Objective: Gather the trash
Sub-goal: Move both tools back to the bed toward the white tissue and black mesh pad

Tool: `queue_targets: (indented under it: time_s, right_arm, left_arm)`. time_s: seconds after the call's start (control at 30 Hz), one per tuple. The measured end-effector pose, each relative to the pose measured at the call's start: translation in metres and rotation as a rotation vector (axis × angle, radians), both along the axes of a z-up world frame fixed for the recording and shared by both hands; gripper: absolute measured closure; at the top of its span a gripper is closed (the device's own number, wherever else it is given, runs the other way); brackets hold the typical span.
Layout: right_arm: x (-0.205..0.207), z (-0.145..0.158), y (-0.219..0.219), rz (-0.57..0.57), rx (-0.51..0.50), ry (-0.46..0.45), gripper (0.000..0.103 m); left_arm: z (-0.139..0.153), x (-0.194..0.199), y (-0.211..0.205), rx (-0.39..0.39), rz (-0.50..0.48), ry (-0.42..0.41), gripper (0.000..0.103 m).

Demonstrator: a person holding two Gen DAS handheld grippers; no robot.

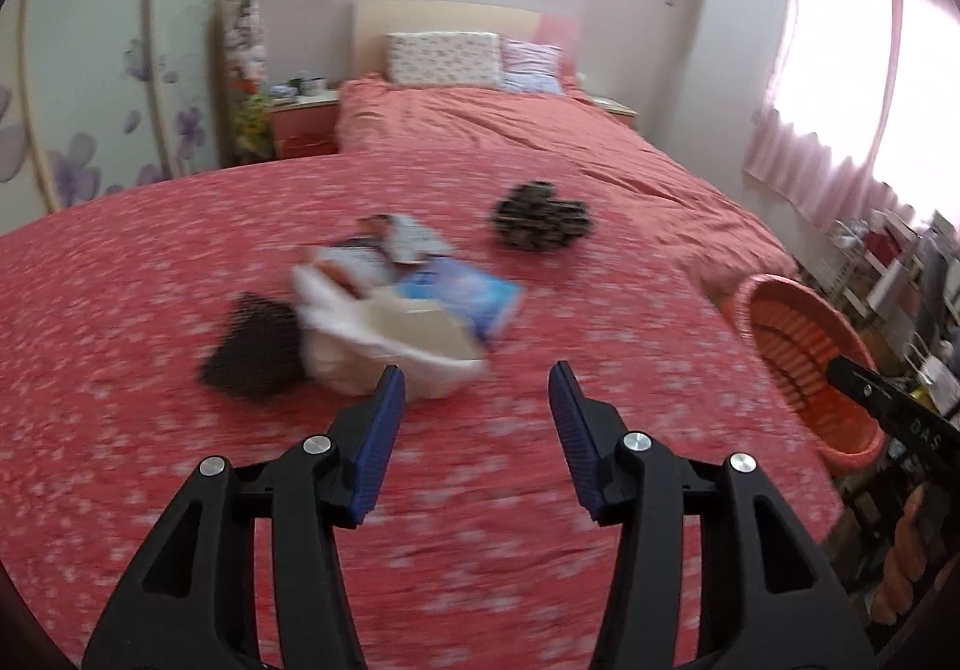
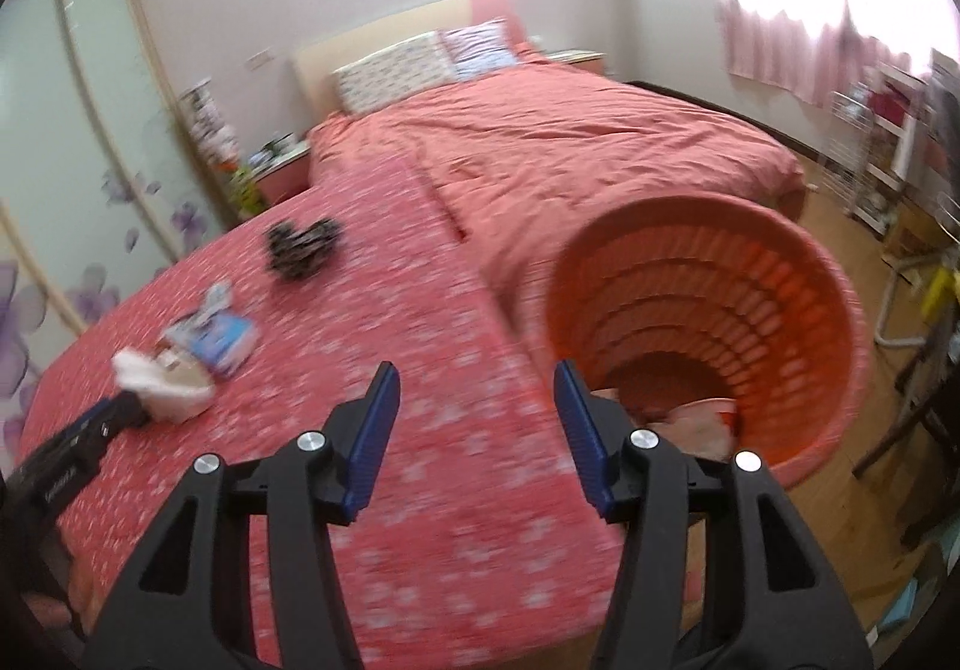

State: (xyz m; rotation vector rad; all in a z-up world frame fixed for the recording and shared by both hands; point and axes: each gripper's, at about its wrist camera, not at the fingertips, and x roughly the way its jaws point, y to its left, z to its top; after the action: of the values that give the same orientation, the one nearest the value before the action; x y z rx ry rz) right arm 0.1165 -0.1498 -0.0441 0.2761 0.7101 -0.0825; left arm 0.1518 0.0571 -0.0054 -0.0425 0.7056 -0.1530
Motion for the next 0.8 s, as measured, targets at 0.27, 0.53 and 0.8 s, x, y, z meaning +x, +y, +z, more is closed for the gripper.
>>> queue_targets:
  time_s: [0.27, 0.53, 0.8]
  right_arm:
    - [0.019, 0.000, 0.091, 0.200, -0.005, 0.008, 0.050]
    - [0.044, 0.002, 0.164, 0.336, -0.022, 0.011, 0.050]
    - [0.072, -0.002, 0.224, 0.437, -0.085, 0.003, 0.050]
  left_arm:
    - [-0.009, 0.000, 0.078, 0.021, 0.147, 0.019, 0.053]
    - [-0.020, 0.009, 0.131, 0.003, 0.246, 0.050, 0.053]
    - [-0.029, 0.017, 0.160, -0.021, 0.288, 0.073, 0.053]
